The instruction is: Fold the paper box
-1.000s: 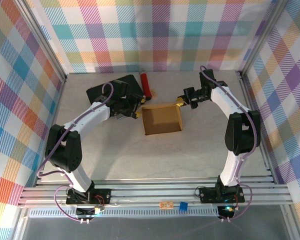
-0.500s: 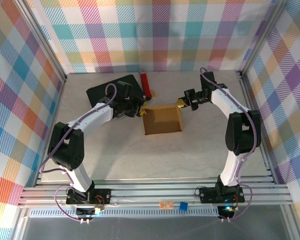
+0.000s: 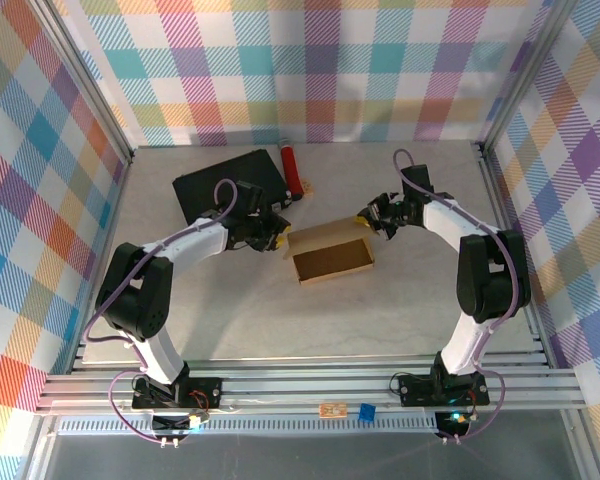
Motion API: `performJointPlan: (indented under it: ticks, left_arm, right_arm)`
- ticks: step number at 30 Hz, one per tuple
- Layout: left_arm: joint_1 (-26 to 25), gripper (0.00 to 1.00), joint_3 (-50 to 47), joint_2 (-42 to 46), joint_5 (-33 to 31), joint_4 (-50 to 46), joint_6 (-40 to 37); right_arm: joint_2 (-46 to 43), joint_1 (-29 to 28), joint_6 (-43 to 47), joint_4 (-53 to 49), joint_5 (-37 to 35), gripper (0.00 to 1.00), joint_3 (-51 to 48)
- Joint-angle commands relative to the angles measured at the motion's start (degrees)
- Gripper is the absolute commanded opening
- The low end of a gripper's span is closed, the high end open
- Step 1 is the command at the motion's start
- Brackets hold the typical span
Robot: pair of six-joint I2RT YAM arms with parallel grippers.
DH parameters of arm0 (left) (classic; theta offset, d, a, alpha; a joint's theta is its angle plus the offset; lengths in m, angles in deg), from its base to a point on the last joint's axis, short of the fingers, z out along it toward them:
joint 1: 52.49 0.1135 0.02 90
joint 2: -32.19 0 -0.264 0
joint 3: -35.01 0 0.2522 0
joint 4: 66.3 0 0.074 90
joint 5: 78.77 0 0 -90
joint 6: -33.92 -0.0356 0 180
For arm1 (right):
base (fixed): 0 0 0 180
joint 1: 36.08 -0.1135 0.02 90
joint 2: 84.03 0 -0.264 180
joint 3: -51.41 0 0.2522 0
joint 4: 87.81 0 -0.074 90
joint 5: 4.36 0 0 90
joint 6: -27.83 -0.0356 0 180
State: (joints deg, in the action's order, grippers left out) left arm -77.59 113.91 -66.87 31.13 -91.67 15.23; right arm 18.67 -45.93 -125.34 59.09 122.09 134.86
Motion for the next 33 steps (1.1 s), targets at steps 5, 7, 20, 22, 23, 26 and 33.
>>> performJointPlan:
  ticks: [5, 7, 20, 22, 23, 26, 33]
  left_arm:
    - [-0.90, 0.31, -1.51, 1.61, -0.19, 2.92, -3.41]
    - [-1.64, 0.33, -1.42, 2.42, -0.30, 1.71, -3.85]
    - [-7.77, 0.40, 2.87, 1.02, -9.04, -15.42, -13.56]
    - [-7.77, 0.42, 2.24, 1.05, -9.38, -14.67, -14.48]
    - [-7.77, 0.43, 2.03, 0.61, -8.84, -14.05, -14.78]
    - [-8.18, 0.44, 0.87, -1.31, -6.43, -10.71, -14.38]
    - [-10.03, 0.44, -1.30, -2.93, -8.58, -8.95, -13.30]
  right_arm:
    - [-1.79, -0.39, 8.90, -2.03, -2.26, 0.00, -0.56]
    - [-1.88, -0.46, 10.44, -3.34, -2.93, 0.01, -0.32]
    - [0.99, -0.45, 21.09, -19.55, -9.00, 0.17, 6.65]
    - [1.49, -0.46, 22.08, -21.42, -9.51, 0.20, 7.55]
    - [1.54, -0.47, 22.51, -22.06, -9.68, 0.23, 7.91]
    - [1.13, -0.41, 24.22, -24.93, -10.98, 0.31, 9.10]
    - [0.95, -0.44, 29.14, -31.58, -13.28, 0.44, 11.92]
